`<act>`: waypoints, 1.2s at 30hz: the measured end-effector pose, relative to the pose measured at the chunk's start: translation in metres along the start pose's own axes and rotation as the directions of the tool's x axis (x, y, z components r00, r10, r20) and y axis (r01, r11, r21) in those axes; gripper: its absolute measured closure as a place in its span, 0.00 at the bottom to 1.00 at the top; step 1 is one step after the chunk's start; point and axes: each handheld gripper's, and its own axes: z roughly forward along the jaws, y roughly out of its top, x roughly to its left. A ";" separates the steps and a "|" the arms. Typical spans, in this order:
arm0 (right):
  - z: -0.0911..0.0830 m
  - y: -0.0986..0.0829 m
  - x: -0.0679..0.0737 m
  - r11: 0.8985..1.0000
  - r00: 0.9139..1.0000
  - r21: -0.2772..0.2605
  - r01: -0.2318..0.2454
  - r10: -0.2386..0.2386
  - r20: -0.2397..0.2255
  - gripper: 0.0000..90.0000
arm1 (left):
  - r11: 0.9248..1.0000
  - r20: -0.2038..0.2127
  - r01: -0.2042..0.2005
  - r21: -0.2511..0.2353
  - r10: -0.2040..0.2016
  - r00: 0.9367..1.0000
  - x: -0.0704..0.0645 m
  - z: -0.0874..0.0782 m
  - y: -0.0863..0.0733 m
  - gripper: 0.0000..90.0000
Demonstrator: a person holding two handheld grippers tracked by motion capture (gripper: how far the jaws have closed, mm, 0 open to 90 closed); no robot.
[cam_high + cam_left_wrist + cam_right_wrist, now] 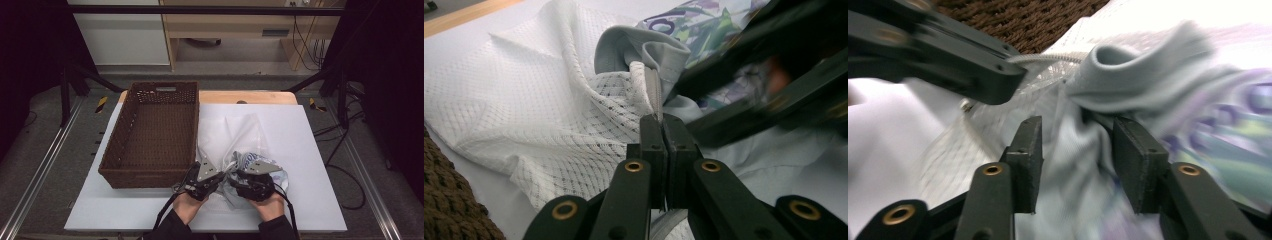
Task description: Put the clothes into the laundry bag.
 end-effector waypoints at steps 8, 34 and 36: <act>-0.035 0.006 -0.045 0.992 0.974 -0.109 -0.069 0.091 0.209 0.28 | 1.000 -0.007 -0.025 0.018 0.025 1.000 -0.003 0.004 -0.003 0.98; -0.029 0.013 0.008 0.983 0.982 -0.069 0.172 -0.176 -0.063 0.85 | 0.995 0.008 0.089 -0.045 -0.089 0.996 0.012 -0.009 0.006 0.98; -0.022 0.012 0.014 0.980 0.976 -0.046 0.192 -0.195 -0.093 0.85 | 0.994 0.002 0.089 -0.063 -0.089 0.996 0.012 -0.013 0.008 0.98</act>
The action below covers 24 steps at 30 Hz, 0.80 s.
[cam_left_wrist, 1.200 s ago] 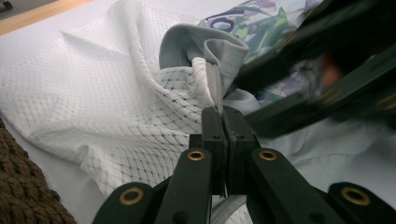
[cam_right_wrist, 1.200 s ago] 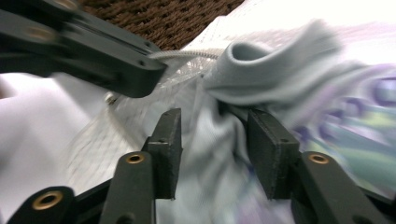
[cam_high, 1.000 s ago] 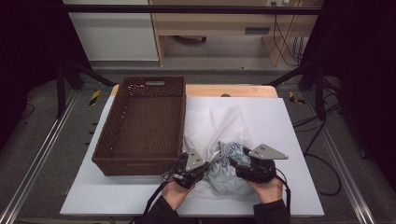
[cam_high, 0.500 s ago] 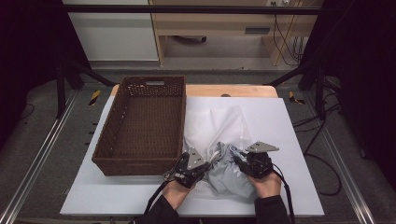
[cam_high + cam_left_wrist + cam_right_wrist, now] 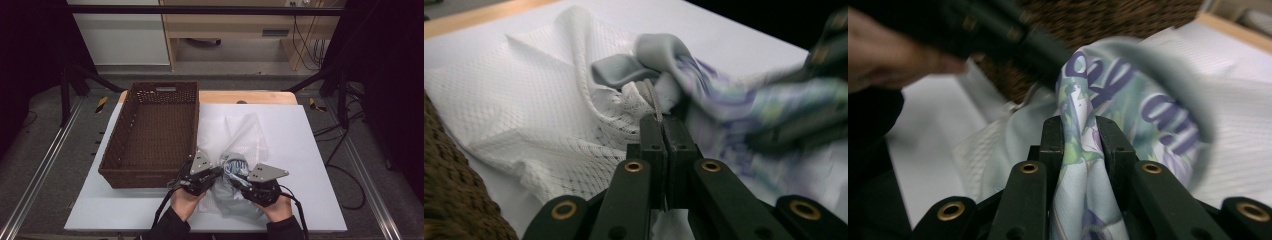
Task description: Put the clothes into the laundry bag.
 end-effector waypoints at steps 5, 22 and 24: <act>0.026 -0.002 0.006 0.995 1.000 0.097 0.028 -0.028 -0.006 0.85 | 0.999 0.020 -0.007 -0.051 0.008 1.000 -0.002 -0.009 0.007 0.98; 0.022 -0.004 -0.021 0.991 0.987 0.053 -0.123 0.117 0.108 0.55 | 0.995 -0.004 -0.084 0.054 0.084 0.996 -0.012 0.007 -0.009 0.98; 0.008 -0.004 -0.022 0.993 0.987 0.021 -0.119 0.116 0.110 0.51 | 0.995 -0.004 -0.085 0.053 0.085 0.996 -0.012 0.008 -0.009 0.98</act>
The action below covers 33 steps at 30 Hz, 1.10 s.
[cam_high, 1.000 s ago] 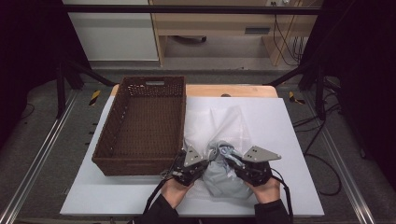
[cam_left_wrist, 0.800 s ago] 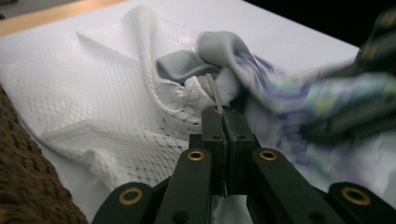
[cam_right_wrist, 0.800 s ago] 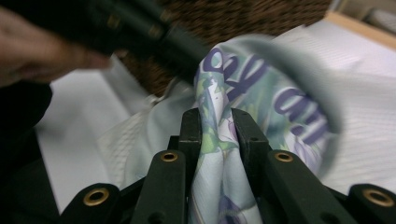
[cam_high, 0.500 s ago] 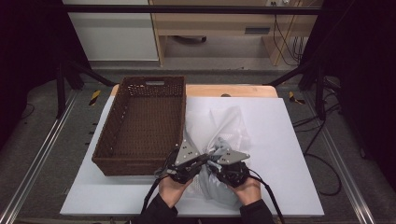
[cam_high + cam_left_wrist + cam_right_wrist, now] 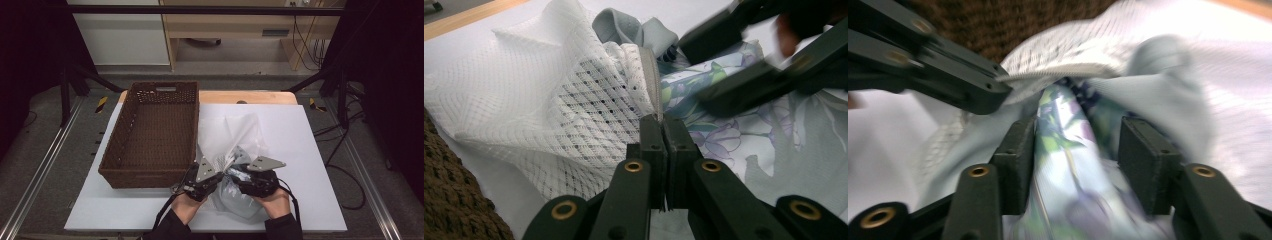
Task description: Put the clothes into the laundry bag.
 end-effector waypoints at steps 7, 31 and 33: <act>-0.011 -0.004 -0.026 0.995 0.994 -0.077 -0.067 0.073 0.080 0.35 | 1.000 -0.002 -0.001 0.010 0.001 1.000 0.002 0.002 -0.002 0.98; 0.011 -0.003 -0.027 0.999 0.999 -0.016 -0.031 0.031 -0.015 0.94 | 1.000 -0.014 0.019 0.014 -0.019 1.000 0.008 0.000 -0.001 0.98; 0.002 0.000 -0.016 0.999 0.999 -0.036 0.008 -0.009 -0.034 0.95 | 1.000 -0.016 0.026 0.009 -0.026 1.000 0.009 -0.002 0.001 0.98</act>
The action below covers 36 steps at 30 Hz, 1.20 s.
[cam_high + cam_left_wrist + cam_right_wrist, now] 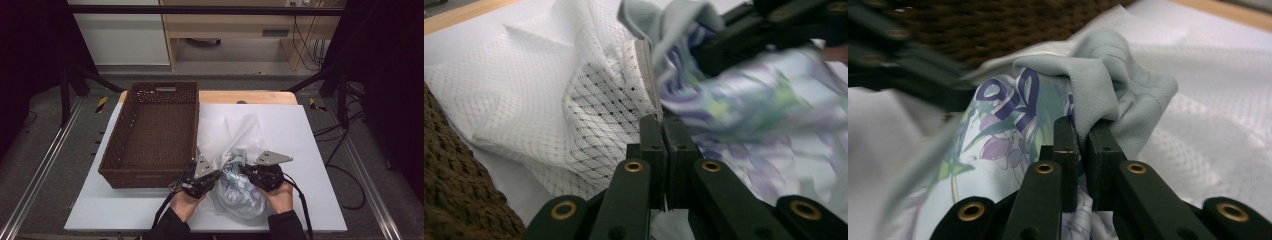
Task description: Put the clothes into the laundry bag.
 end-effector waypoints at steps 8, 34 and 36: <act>0.014 0.001 0.030 0.996 0.993 0.036 0.077 -0.074 -0.092 0.96 | 0.998 0.005 0.012 -0.057 -0.012 1.000 0.002 -0.012 0.007 0.98; -0.023 -0.006 0.020 0.996 0.998 -0.081 -0.033 0.037 0.052 0.40 | 1.000 -0.002 -0.016 0.003 0.016 1.000 -0.003 0.004 -0.004 0.98; -0.021 -0.010 0.022 0.997 0.998 -0.055 -0.048 0.050 0.026 0.36 | 1.000 -0.004 -0.019 0.002 0.019 1.000 -0.003 0.004 -0.004 0.98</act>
